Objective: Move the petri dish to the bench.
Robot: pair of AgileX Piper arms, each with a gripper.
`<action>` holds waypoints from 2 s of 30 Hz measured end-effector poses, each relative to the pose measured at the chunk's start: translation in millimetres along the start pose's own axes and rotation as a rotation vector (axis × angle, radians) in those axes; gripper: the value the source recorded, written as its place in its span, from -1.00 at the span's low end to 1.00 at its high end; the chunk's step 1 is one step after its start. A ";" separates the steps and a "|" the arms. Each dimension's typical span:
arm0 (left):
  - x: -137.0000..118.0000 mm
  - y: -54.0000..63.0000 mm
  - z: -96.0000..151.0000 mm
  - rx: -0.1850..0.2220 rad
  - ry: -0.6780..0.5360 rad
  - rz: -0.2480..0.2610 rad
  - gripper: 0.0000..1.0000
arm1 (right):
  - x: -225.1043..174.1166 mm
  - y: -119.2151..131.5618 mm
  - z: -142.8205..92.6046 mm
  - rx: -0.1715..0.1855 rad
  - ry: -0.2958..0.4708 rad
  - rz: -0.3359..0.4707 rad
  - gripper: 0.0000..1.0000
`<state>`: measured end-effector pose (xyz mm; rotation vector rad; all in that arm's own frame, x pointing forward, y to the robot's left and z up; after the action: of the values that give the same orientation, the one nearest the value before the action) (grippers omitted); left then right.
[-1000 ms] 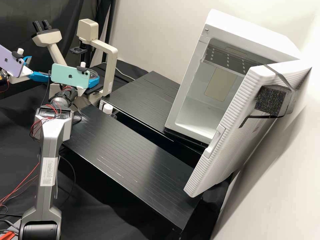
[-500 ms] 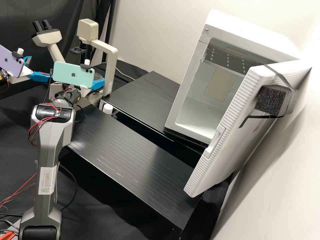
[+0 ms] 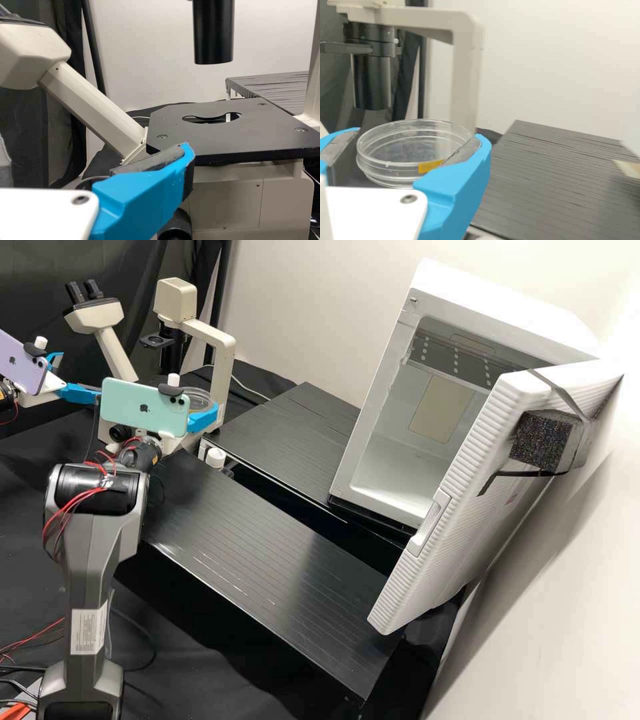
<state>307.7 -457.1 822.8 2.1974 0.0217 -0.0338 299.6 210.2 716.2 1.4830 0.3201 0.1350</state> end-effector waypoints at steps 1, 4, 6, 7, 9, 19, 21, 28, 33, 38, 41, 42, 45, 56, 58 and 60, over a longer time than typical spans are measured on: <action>0.0 0.0 0.0 0.000 0.000 0.000 1.00 | -10.8 3.9 2.2 -0.005 0.003 0.012 -1.00; 0.0 0.0 0.0 0.000 0.000 0.000 1.00 | -33.3 10.9 8.8 -0.017 0.006 0.039 -1.00; 0.0 0.0 0.0 0.000 0.000 0.000 1.00 | -50.6 17.8 14.0 -0.035 0.007 0.067 -1.00; 0.0 0.0 0.0 0.000 0.000 0.000 1.00 | -58.2 18.7 18.5 -0.042 -0.003 0.076 -1.00; 0.0 0.0 0.0 0.000 0.000 0.000 1.00 | -74.2 22.1 26.1 -0.046 -0.027 0.103 -1.00; 0.0 0.0 0.0 0.000 0.000 0.000 1.00 | -122.4 18.9 75.0 -0.122 -0.194 0.105 -1.00; 0.0 0.0 0.0 0.000 0.000 0.000 1.00 | -129.4 19.4 87.2 -0.135 -0.237 0.098 -1.00; 0.0 0.0 0.0 0.000 0.000 0.000 1.00 | -148.1 27.6 118.6 -0.121 -0.355 0.123 -1.00; 0.0 0.0 0.0 0.000 0.000 0.000 1.00 | -159.8 34.6 129.6 -0.098 -0.383 0.158 -1.00; 0.0 0.0 0.0 0.000 0.000 0.000 1.00 | -171.4 36.9 135.5 -0.063 -0.390 0.171 -1.00; 0.0 0.0 0.0 0.000 0.000 0.000 1.00 | -177.0 36.3 136.6 -0.051 -0.380 0.168 -1.00; 0.0 0.0 0.0 0.000 0.000 0.000 1.00 | -178.4 36.3 136.5 -0.041 -0.374 0.171 -1.00; 0.0 0.0 0.0 0.000 0.000 0.000 1.00 | -178.8 36.2 136.2 -0.028 -0.369 0.172 1.00; 0.0 0.0 0.0 0.000 0.000 0.000 1.00 | -178.8 35.1 133.7 -0.021 -0.351 0.163 1.00; 0.0 0.0 0.0 0.000 0.000 0.000 1.00 | -178.9 34.8 132.3 -0.018 -0.344 0.163 1.00; 0.0 0.0 0.0 0.000 0.000 0.000 1.00 | -179.9 35.7 129.0 -0.013 -0.332 0.165 1.00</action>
<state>307.7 -457.1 822.8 2.1974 0.0217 -0.0338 170.0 39.2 781.7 1.4893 -0.0713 0.0212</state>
